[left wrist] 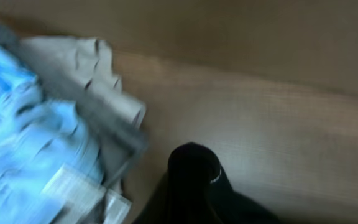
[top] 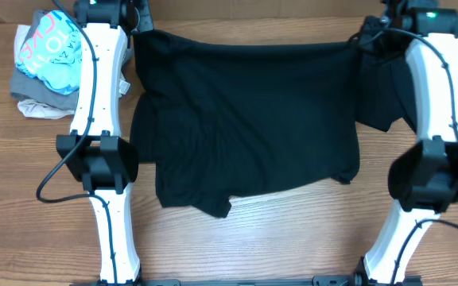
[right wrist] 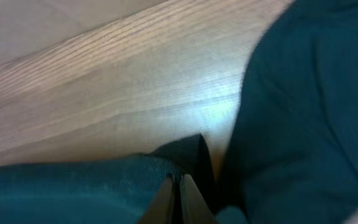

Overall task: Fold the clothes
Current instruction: 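Lift the shirt with both grippers and stretch it apart sideways, then lay the shirt flat on the table and release both grippers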

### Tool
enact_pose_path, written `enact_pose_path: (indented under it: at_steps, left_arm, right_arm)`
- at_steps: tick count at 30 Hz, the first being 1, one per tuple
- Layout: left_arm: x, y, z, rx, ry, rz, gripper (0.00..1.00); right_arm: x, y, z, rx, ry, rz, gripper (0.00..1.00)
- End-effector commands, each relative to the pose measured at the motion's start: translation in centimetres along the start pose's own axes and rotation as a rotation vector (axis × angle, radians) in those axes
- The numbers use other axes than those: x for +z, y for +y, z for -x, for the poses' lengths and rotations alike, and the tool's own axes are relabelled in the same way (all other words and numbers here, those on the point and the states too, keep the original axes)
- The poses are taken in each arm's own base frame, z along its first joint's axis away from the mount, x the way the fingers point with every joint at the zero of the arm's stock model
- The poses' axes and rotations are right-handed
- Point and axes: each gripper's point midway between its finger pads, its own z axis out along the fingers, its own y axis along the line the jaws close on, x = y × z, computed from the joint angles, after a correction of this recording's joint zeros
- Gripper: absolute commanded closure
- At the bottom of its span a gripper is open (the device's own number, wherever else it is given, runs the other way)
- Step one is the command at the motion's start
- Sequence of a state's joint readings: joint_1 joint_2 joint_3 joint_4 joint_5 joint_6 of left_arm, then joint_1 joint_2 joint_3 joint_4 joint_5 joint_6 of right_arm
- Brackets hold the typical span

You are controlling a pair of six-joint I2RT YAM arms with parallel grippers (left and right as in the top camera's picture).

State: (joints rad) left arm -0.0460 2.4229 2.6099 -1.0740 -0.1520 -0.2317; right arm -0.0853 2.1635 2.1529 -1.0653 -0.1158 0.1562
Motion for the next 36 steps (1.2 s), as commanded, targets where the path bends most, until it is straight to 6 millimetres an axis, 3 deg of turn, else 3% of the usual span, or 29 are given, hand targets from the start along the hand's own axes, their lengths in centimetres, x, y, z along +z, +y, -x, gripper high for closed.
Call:
enact_pose_path:
  at_steps: [1,2,4,6,7,9,10,11,12,15,17,19,20,23,24,31,36]
  left_arm:
    - [1.9,-1.2,1.1,-0.011,-0.063,-0.022,0.96]
    - [2.5,-1.6,1.4,-0.011,-0.078,-0.029,0.94]
    - [3.2,-2.4,1.8,-0.01,-0.107,-0.048,0.76]
    - [3.7,-3.3,2.4,-0.01,-0.137,-0.073,0.46]
    - [3.8,-3.6,2.6,-0.009,-0.149,-0.078,0.33]
    - [3.8,-4.0,3.1,-0.01,-0.172,-0.086,0.07]
    - [3.8,-4.1,3.2,-0.011,-0.179,-0.091,0.0]
    - [3.7,-4.1,3.4,-0.012,-0.184,-0.092,0.0]
    - [3.6,-4.1,3.4,-0.012,-0.185,-0.093,0.0]
    - [2.8,-4.0,3.2,-0.011,-0.163,-0.111,0.0]
    - [1.5,-3.8,3.1,-0.011,-0.136,-0.135,0.0]
    - [-1.3,-3.6,2.8,-0.009,-0.097,-0.165,0.0]
    - [-3.7,-3.3,2.5,0.001,-0.075,-0.174,0.0]
    - [-7.6,-2.7,2.1,0.032,-0.055,-0.174,0.0]
    - [-9.8,-2.4,1.8,0.038,-0.046,-0.174,0.0]
    - [-19.8,-0.7,-0.7,0.049,-0.005,-0.174,0.0]
    - [-23.9,0.8,-3.8,0.037,0.075,-0.152,0.0]
  right_arm:
    - [3.0,1.0,0.9,-0.03,-0.035,0.018,0.96]
    - [3.8,1.2,1.0,-0.034,-0.041,0.022,0.96]
    - [5.3,1.6,1.3,-0.043,-0.054,0.031,0.96]
    - [6.5,2.2,1.4,-0.056,-0.068,0.04,0.95]
    - [6.7,2.4,1.7,-0.06,-0.08,0.045,0.8]
    - [6.9,3.0,2.2,-0.07,-0.104,0.055,0.29]
    - [6.9,3.2,2.4,-0.073,-0.116,0.059,0.17]
    - [6.7,3.4,2.8,-0.075,-0.131,0.064,0.05]
    - [6.4,3.5,3.0,-0.076,-0.137,0.065,0.0]
    - [4.9,3.4,3.2,-0.072,-0.135,0.063,0.0]
    - [2.6,3.3,3.6,-0.066,-0.138,0.059,0.0]
    - [-1.1,4.0,3.6,-0.066,-0.135,0.084,0.0]
    - [-4.5,5.0,3.0,-0.077,-0.123,0.12,0.0]
    - [-9.6,6.1,1.6,-0.16,-0.113,0.165,0.0]
    - [-11.2,6.2,1.1,-0.176,-0.113,0.164,0.0]
    - [-19.7,6.0,-3.0,-0.125,-0.086,0.159,0.0]
    - [-22.9,5.2,-6.8,-0.056,-0.007,0.136,0.0]
